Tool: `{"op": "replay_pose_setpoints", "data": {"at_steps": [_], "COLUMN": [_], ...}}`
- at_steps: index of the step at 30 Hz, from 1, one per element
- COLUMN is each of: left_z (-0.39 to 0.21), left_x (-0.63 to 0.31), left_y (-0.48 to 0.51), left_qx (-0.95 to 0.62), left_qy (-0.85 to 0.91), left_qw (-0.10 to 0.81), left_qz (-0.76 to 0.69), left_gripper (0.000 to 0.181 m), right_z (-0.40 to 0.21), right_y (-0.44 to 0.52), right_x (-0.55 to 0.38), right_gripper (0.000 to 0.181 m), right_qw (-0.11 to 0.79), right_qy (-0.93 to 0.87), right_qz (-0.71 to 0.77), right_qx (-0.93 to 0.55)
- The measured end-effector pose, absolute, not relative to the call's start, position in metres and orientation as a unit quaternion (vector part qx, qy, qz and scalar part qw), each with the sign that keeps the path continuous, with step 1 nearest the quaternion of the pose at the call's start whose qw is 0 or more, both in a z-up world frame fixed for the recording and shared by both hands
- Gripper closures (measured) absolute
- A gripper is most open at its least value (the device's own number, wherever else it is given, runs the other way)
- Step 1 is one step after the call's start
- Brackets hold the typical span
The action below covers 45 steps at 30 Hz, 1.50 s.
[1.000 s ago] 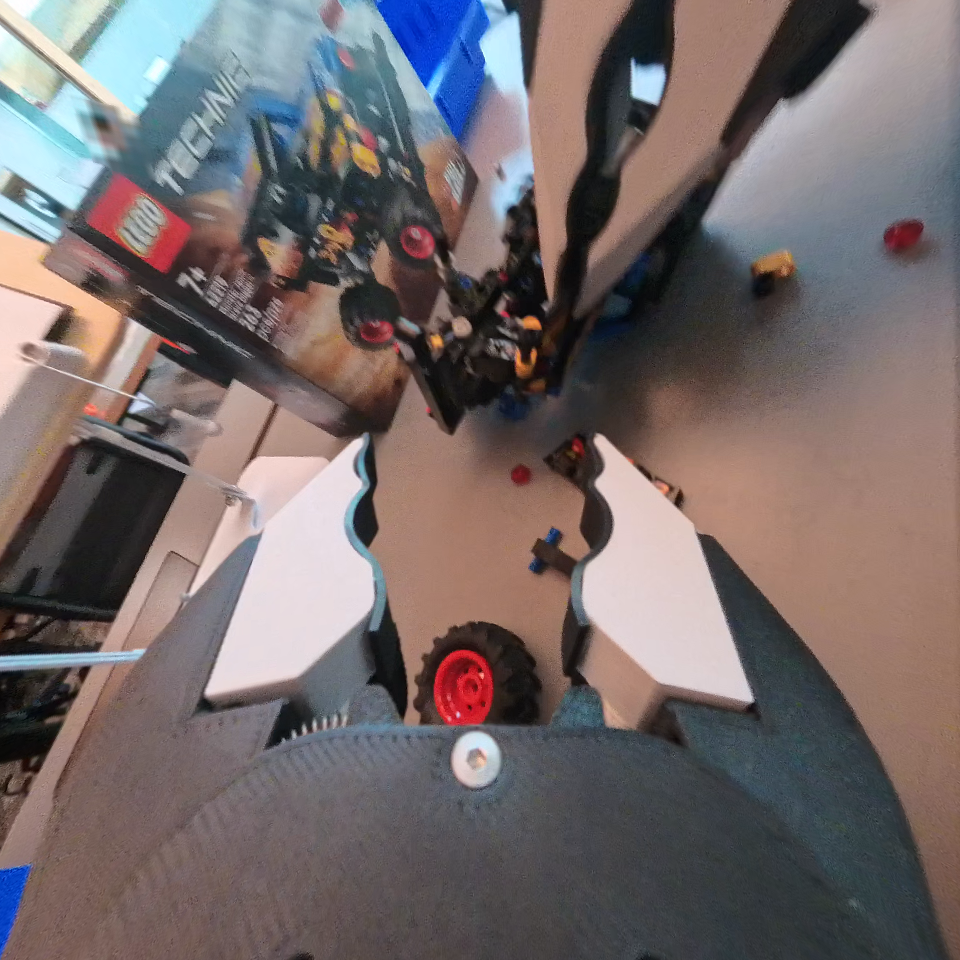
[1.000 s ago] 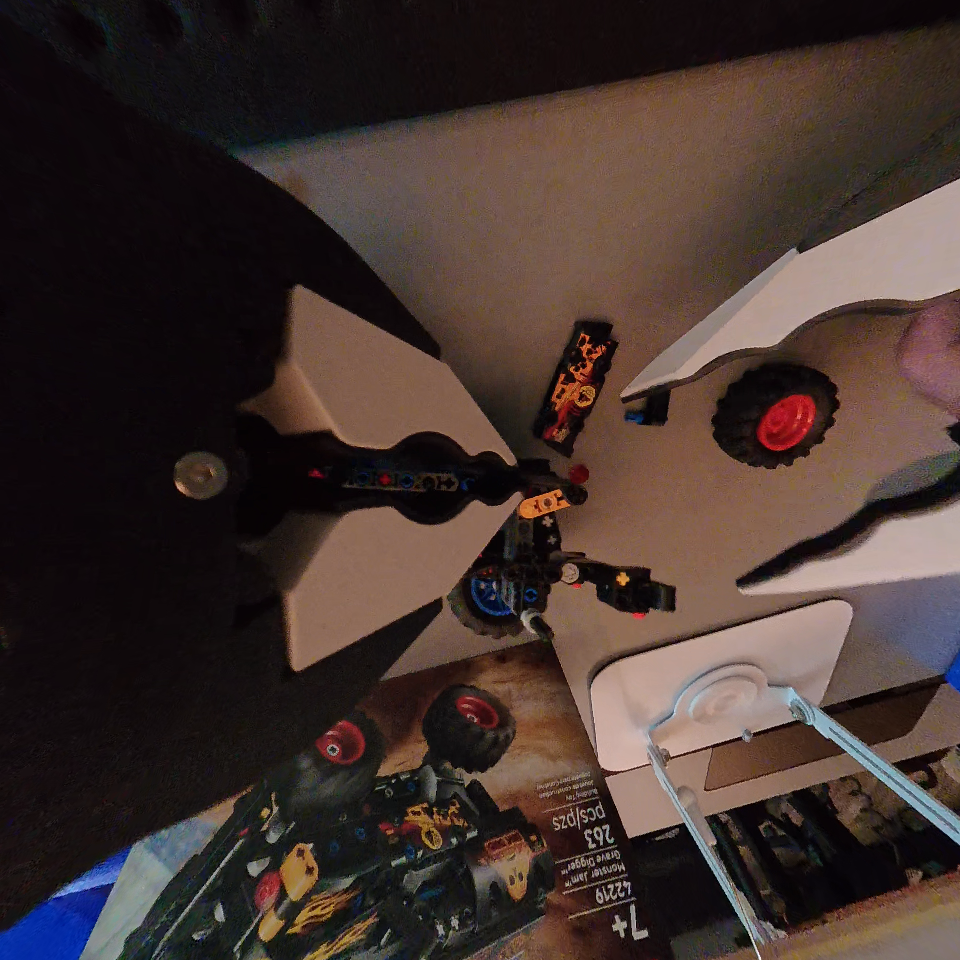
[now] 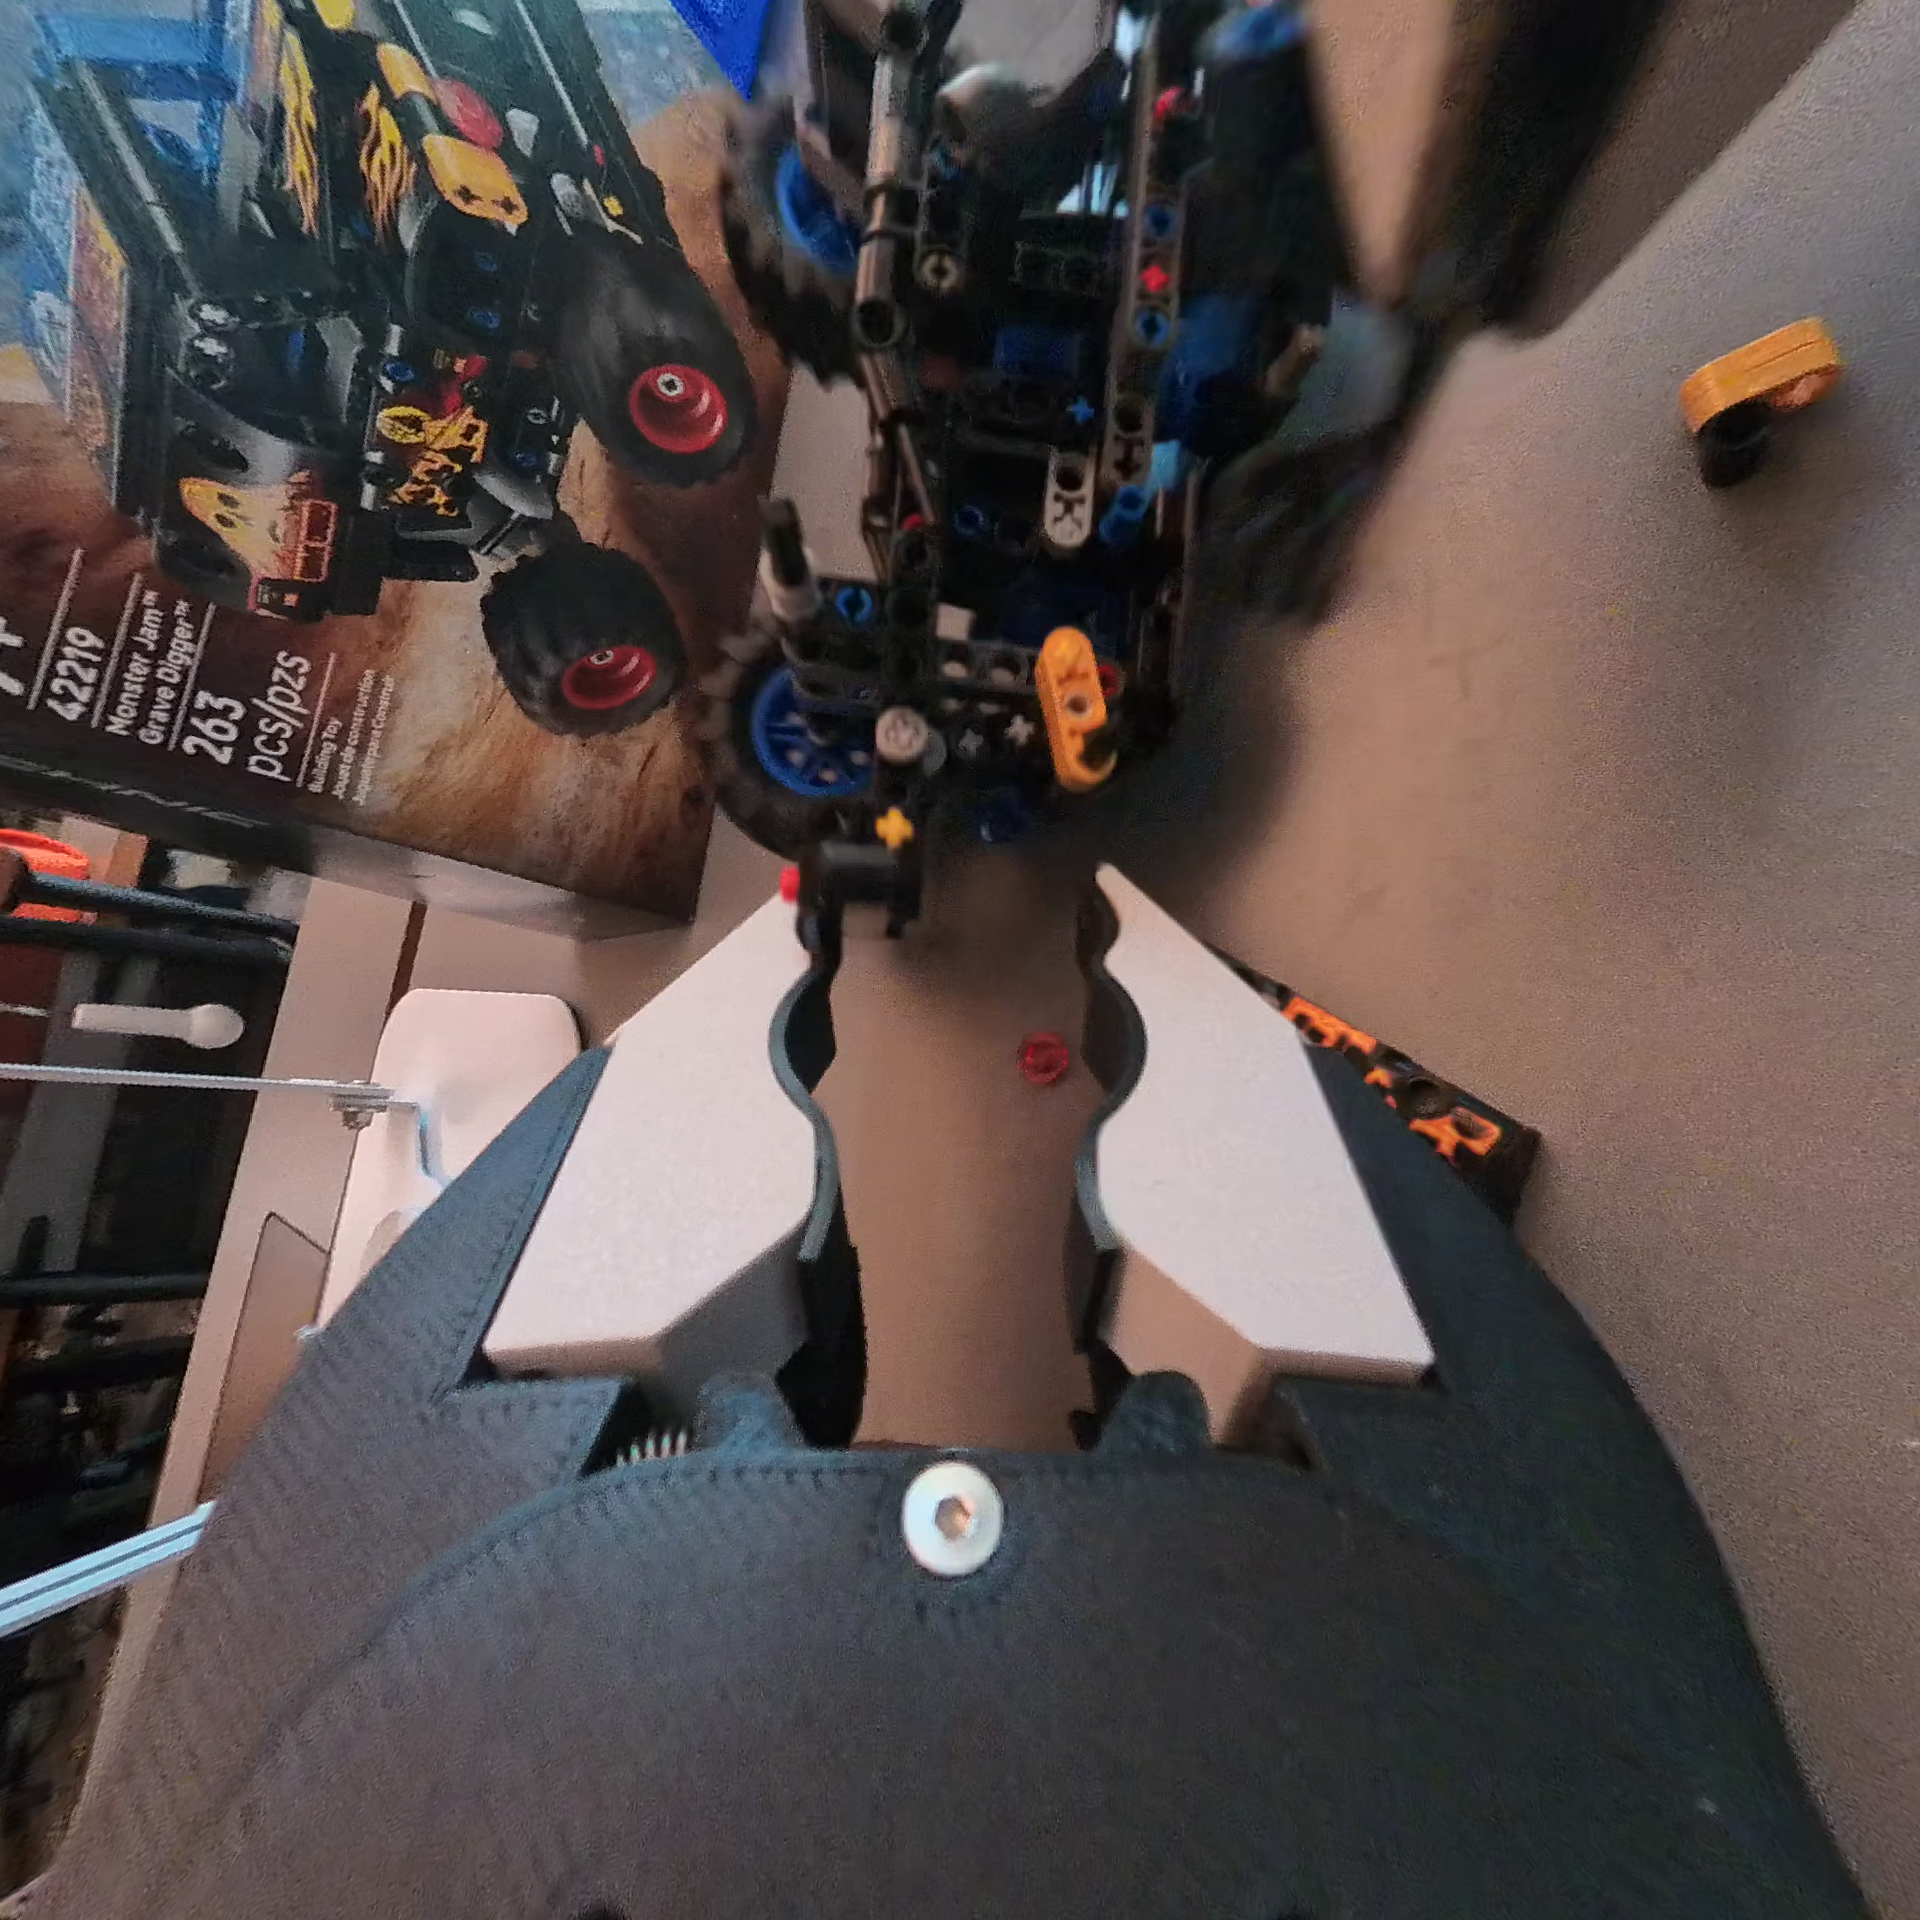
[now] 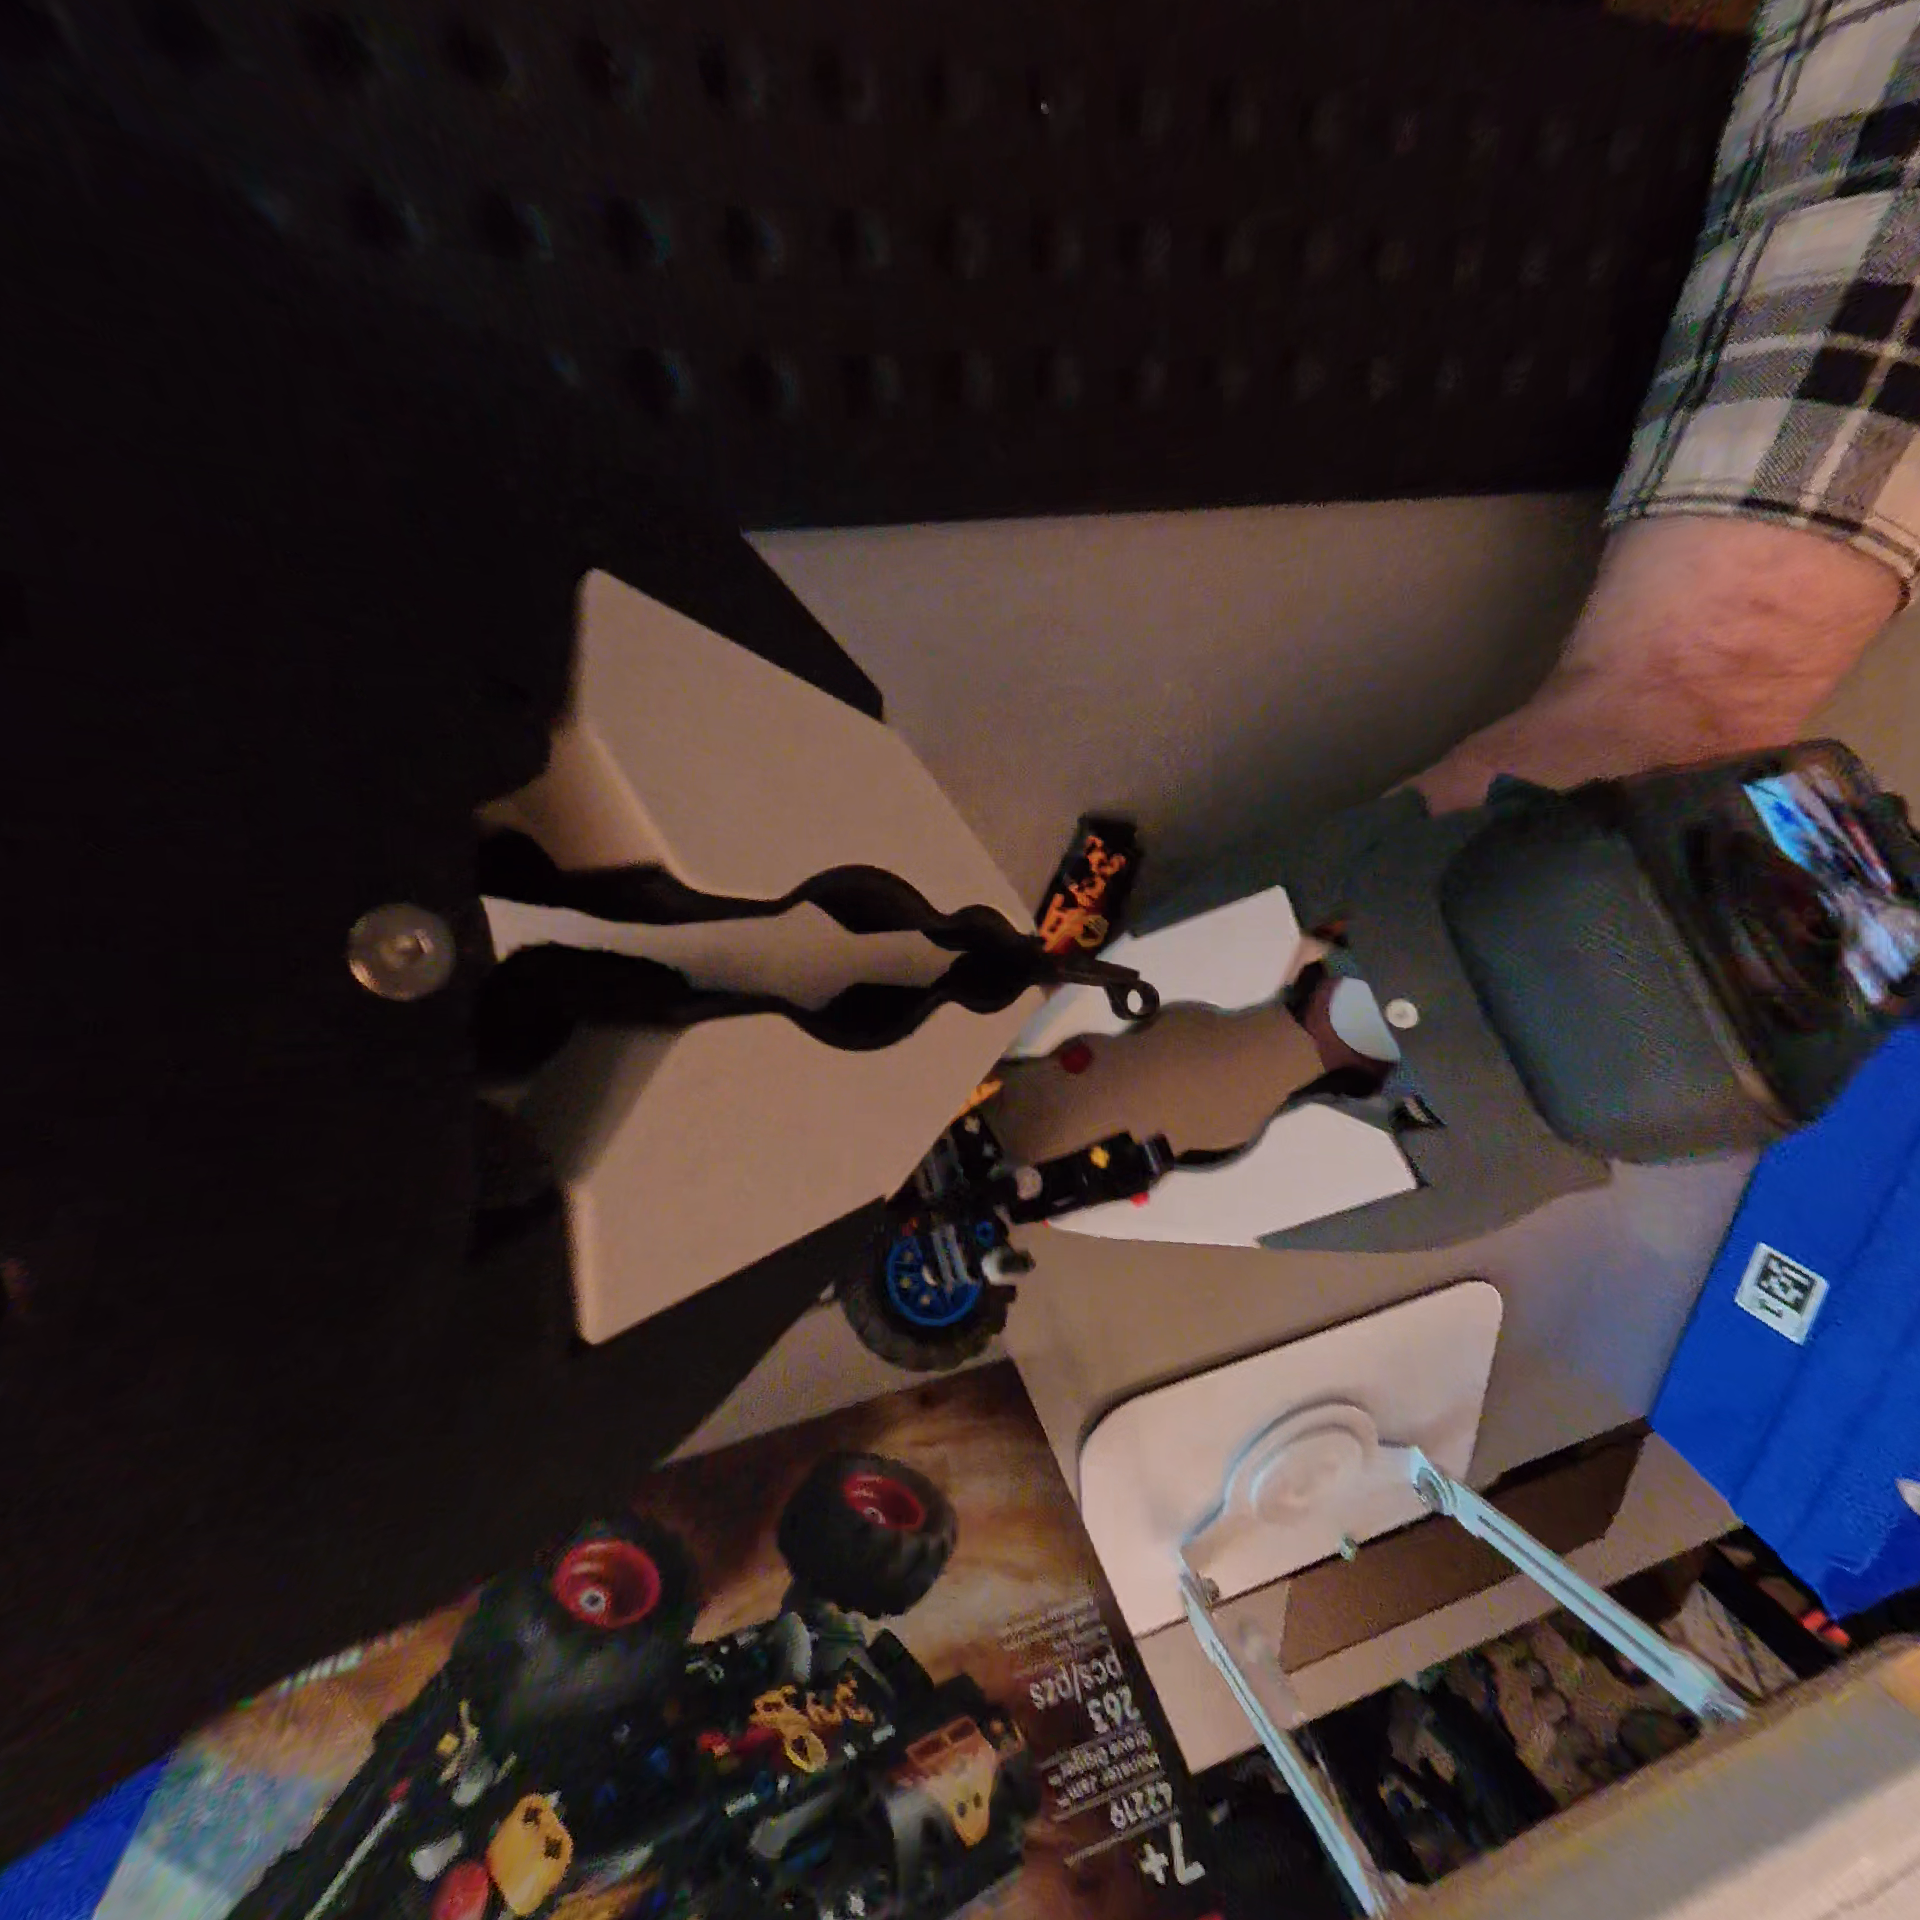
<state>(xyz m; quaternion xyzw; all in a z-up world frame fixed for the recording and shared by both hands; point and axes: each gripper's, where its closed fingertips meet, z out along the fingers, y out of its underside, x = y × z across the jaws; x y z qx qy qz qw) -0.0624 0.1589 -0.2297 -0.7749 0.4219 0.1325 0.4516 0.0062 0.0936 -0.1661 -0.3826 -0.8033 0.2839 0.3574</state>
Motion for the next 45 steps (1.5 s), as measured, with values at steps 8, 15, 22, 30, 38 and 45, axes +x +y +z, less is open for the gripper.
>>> {"op": "replay_pose_setpoints", "data": {"at_steps": [8,15,22,30,38,45], "left_z": [-0.214,-0.206,-0.209,-0.209,-0.208,-0.198], "left_x": [-0.066,-0.061,-0.051,-0.048,-0.044,-0.041], "left_y": [0.163,0.167,0.172,0.169,0.167,0.164], "left_qx": [-0.768,-0.76,-0.756,-0.755,-0.756,-0.749], "left_qy": [0.409,0.411,0.424,0.426,0.423,0.419], "left_qw": [0.474,0.487,0.486,0.488,0.49,0.505], "left_qz": [0.135,0.125,0.11,0.106,0.094,0.094], "left_gripper": [0.163,0.151,0.168,0.169,0.169,0.165], "right_z": [-0.225,-0.168,-0.17,-0.158,-0.162,-0.165], "right_y": [0.086,0.129,0.171,0.145,0.155,0.166], "right_x": [0.037,0.013,-0.024,-0.024,-0.027,-0.019], "right_gripper": [0.147,0.166,0.161,0.163,0.156,0.164], "right_qw": [0.276,0.378,0.403,0.427,0.444,0.461], "right_qy": [-0.824,-0.739,-0.708,-0.735,-0.727,-0.713], "right_qz": [0.258,0.304,0.276,0.282,0.264,0.24], "right_qx": [-0.422,-0.467,-0.51,-0.445,-0.452,-0.47]}}
